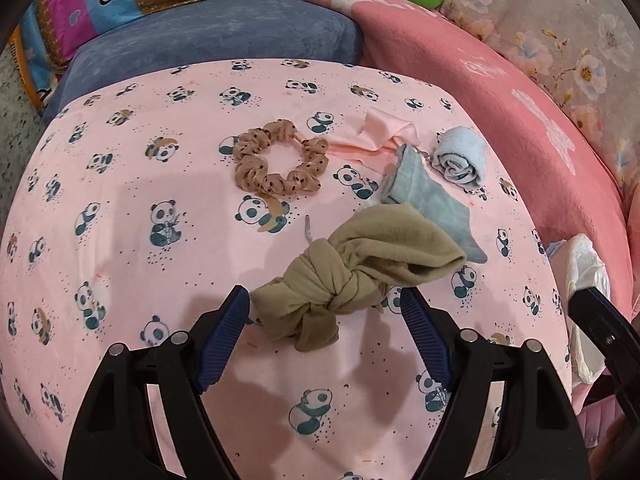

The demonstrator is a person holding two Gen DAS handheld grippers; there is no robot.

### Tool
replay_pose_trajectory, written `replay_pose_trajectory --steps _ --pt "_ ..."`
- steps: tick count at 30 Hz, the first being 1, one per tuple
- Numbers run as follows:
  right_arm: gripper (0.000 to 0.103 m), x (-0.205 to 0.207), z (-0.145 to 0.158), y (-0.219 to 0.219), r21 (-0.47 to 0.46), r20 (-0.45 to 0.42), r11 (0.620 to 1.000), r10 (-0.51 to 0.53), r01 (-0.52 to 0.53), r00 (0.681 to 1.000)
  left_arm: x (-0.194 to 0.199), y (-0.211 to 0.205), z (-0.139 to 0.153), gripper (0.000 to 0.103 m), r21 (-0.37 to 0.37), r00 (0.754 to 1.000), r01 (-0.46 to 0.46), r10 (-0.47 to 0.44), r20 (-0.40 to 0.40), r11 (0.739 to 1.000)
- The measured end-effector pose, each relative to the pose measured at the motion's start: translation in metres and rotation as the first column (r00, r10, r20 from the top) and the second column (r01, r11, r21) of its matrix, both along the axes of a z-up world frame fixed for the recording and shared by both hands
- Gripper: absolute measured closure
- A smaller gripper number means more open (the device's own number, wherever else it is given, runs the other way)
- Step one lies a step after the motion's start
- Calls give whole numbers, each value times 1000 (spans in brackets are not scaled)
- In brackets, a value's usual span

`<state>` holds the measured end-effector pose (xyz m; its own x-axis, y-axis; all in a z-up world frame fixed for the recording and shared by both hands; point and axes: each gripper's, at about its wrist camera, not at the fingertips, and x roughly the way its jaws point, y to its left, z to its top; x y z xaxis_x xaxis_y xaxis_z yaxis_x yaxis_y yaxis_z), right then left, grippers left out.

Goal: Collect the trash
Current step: 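Lower the left gripper onto the knotted khaki sock and grasp it, then grasp the grey-blue cloth pouch with the right gripper while the left gripper holds the khaki sock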

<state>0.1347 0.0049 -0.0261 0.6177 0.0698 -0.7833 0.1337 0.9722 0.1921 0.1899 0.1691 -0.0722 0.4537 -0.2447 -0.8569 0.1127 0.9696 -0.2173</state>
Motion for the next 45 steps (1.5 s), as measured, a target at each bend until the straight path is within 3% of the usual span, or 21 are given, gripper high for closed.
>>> replay_pose_trajectory --steps 3,8,16,20,24,26,37,45 --pt "56 17 -9 6 22 -23 1000 1 0 1000 2 2 -3 43 -24 1000 16 -16 -9 1000" --pt "56 44 -25 13 61 -52 998 13 -10 999 3 9 -1 53 -68 1000 29 -30 -3 997" --pt "62 74 -53 23 74 -93 997 24 -17 995 6 11 -1 57 -99 1000 20 -20 -5 995" --pt "72 83 -64 25 84 -125 996 43 -33 991 7 12 -2 57 -102 1000 17 -18 -8 995" --pt "92 85 -73 22 83 -134 996 37 -26 990 7 14 -2 58 -111 1000 10 -11 -14 994" --pt "95 84 -73 21 98 -135 995 43 -30 990 6 14 -1 59 -106 1000 8 -9 -14 994" --pt "99 53 -47 12 122 -43 992 32 -26 999 -13 21 17 62 -110 999 -34 33 -5 993" --pt "99 17 6 -4 103 68 995 0 -7 998 -32 8 48 63 -100 999 -15 19 45 995"
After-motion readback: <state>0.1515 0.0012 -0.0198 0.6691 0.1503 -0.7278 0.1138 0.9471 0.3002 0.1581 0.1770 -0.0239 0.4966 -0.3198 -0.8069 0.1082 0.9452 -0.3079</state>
